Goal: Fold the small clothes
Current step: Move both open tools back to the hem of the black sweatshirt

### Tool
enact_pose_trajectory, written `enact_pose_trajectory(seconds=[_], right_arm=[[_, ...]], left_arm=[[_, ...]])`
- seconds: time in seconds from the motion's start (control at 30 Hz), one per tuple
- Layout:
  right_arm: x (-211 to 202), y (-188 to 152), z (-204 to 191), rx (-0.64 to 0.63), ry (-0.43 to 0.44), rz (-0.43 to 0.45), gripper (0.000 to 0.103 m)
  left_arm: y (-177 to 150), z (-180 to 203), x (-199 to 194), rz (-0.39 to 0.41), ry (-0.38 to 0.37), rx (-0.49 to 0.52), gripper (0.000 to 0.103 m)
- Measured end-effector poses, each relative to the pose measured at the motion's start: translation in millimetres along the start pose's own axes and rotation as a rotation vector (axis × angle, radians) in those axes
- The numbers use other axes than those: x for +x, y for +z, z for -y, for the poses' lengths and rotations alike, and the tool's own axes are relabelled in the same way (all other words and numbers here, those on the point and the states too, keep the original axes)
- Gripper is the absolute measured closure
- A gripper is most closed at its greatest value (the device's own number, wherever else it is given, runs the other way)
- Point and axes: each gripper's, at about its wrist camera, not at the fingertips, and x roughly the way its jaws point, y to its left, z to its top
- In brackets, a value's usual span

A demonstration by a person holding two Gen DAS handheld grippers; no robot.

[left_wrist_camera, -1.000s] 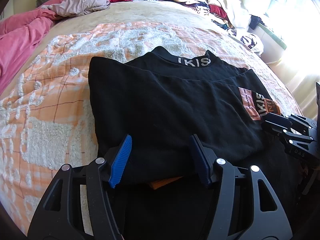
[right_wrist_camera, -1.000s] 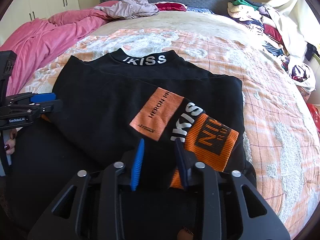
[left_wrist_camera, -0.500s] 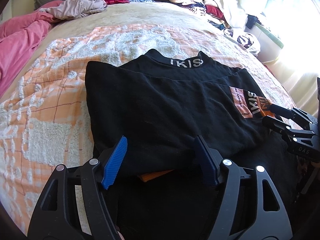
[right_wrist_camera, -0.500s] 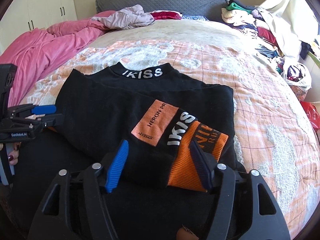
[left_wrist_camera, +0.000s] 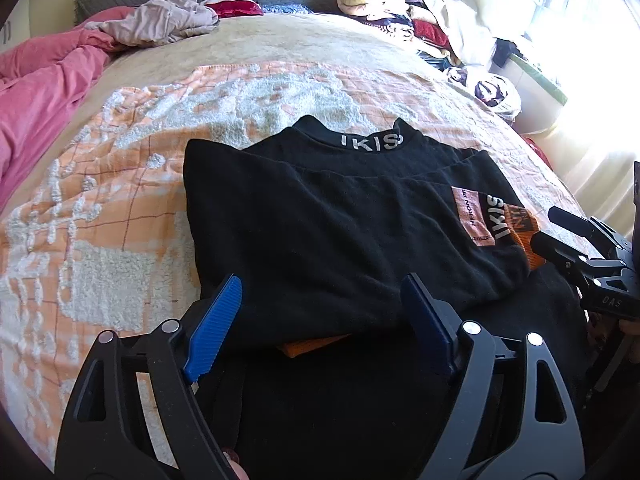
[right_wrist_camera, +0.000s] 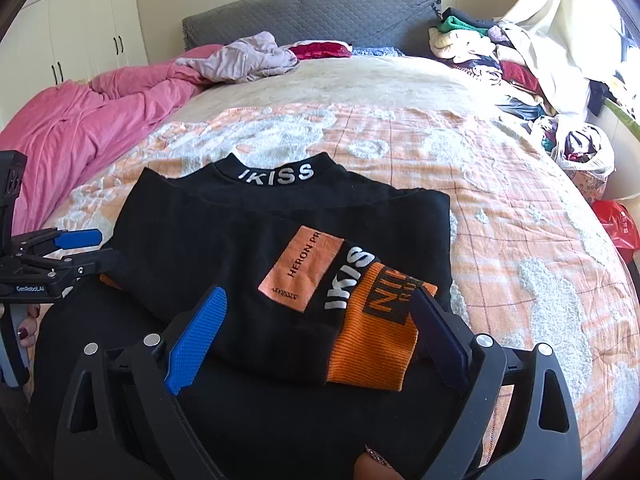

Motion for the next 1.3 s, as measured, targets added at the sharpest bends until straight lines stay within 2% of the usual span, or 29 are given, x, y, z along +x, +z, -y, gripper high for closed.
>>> enact_pose_trajectory(seconds=[0.03,0.13,0.73,1.3], right_arm=[[-2,0,0,0.0,0.001,0.005,0.011],[-7,1,1,-0.004,-0.001,0.019,0.011],[-50,1,1,0.019,0.024,0.114,0.011],[-80,-14,0,0.038,0.048,0.153,0.011]], left_arm=[[1,0,-2,0.004,0.003,0.001,0.028],[2,2,-11,0.027,0.015,0.002,0.009],[-2,9,-56,0.127,0.024,-0.004,0.009],[-30,19,-86,0.163,0.039,-0.005,0.009]])
